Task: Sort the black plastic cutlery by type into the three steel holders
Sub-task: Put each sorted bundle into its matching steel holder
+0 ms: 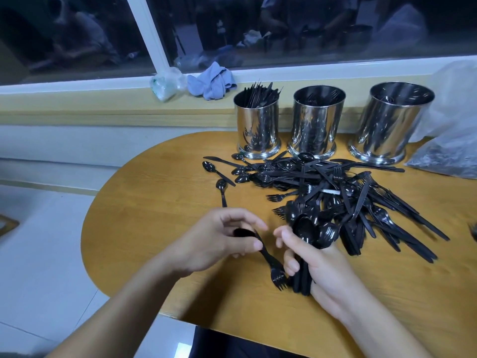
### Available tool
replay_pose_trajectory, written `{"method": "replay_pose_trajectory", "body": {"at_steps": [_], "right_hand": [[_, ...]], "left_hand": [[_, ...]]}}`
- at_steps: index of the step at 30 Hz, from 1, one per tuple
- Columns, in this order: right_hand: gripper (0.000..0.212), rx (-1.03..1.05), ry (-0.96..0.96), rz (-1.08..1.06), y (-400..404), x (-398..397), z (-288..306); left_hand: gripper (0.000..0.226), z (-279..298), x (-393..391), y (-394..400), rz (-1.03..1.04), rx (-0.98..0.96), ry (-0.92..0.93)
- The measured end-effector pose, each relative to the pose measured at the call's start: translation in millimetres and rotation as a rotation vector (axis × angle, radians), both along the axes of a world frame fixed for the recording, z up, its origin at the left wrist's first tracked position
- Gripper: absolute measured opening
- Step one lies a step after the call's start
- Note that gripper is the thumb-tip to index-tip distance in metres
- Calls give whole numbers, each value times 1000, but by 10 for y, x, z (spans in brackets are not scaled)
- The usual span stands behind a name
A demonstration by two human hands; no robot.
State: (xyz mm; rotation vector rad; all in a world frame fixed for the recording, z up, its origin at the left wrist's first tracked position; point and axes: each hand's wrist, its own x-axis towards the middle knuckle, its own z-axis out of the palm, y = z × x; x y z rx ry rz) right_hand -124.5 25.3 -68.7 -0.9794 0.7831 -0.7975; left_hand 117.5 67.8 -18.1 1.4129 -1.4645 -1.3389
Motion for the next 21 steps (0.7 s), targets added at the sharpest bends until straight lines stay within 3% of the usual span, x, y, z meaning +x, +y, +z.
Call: {"method": "replay_pose_trajectory", "body": {"at_steps": [5, 9, 11, 13, 15, 18, 21], "right_hand": [[10, -127, 120, 140, 24, 97, 23], [30, -58, 110, 152, -55, 50, 8], [39, -38, 109, 128, -100, 12, 0], [38, 2, 92, 98, -126, -10, -3], [34, 64, 65, 89, -129, -19, -9], [34, 69, 78, 113, -129, -23, -36], [33, 78, 63, 89, -143, -25, -64]], "left_hand": [[22, -143, -205, -111, 179, -36, 156], [23, -125, -89, -195, 217, 14, 157], [25, -151, 84, -346, 375, -40, -63], [26, -253, 291, -556, 560, -117, -475], [29, -371, 466, -753, 625, -105, -772], [37, -488, 601, -952, 636, -68, -956], [44, -538, 566, -1022, 626, -57, -1027]]}}
